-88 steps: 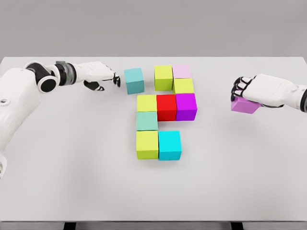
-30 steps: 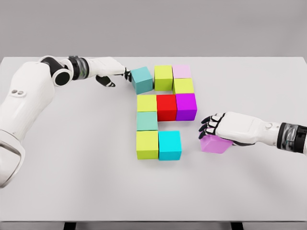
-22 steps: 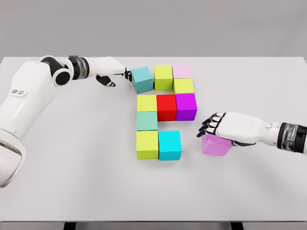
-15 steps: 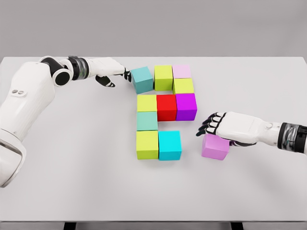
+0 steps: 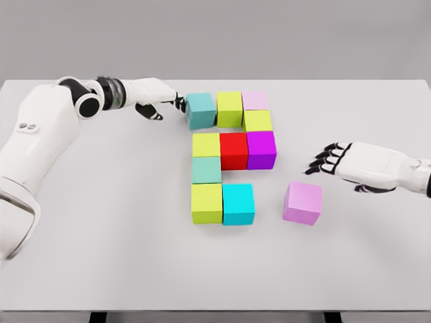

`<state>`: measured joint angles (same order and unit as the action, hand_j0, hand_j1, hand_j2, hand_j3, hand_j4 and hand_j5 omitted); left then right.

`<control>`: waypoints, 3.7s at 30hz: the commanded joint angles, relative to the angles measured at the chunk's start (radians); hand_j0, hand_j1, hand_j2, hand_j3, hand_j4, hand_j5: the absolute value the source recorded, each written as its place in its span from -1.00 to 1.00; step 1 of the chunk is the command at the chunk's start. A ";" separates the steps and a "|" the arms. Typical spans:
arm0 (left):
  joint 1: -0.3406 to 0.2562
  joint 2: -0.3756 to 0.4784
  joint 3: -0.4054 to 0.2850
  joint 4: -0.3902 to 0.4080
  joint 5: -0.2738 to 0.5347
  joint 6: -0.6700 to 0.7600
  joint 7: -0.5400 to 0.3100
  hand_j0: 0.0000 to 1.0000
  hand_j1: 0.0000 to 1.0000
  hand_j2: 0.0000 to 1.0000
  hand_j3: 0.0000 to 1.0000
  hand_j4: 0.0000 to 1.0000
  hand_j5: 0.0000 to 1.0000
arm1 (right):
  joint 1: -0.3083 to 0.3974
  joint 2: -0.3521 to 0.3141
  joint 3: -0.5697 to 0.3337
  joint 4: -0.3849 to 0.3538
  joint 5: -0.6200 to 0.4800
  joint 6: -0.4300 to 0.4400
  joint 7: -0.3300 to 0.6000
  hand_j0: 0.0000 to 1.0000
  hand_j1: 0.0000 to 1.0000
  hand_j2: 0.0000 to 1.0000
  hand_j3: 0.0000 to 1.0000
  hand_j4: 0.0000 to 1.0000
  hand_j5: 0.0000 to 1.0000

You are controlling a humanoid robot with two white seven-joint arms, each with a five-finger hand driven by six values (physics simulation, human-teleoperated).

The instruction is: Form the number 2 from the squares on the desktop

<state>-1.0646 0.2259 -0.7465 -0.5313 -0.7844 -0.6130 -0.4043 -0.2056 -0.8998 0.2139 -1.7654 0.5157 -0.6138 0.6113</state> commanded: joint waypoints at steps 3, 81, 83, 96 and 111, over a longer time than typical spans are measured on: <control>0.000 -0.004 0.007 0.010 0.005 0.002 0.001 0.39 0.39 0.39 0.39 0.39 0.39 | 0.005 -0.080 -0.044 0.000 -0.089 0.003 0.000 0.74 0.74 0.74 0.74 0.74 0.74; 0.002 -0.027 0.012 0.033 0.007 0.002 0.001 0.52 0.52 0.52 0.52 0.52 0.52 | -0.380 -0.142 0.579 0.107 -0.091 0.003 0.000 0.03 0.03 0.03 0.03 0.03 0.03; 0.002 -0.027 0.013 0.034 0.007 0.002 0.001 0.56 0.56 0.56 0.56 0.56 0.56 | -0.380 -0.137 0.576 0.110 -0.091 0.003 0.000 0.03 0.03 0.03 0.03 0.03 0.03; 0.005 0.064 0.068 0.028 0.017 0.002 0.002 0.70 0.70 0.70 0.70 0.70 0.70 | -0.380 -0.120 0.564 0.100 -0.094 0.003 0.000 0.03 0.03 0.03 0.03 0.03 0.03; 0.121 0.217 0.145 -0.197 0.148 0.002 0.005 1.00 1.00 1.00 1.00 1.00 1.00 | -0.380 -0.082 0.562 0.101 -0.094 0.003 0.000 0.03 0.03 0.03 0.03 0.03 0.03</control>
<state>-0.9419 0.4099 -0.6080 -0.6706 -0.6658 -0.6136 -0.3998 -0.5860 -0.9852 0.7771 -1.6646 0.4266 -0.6132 0.6112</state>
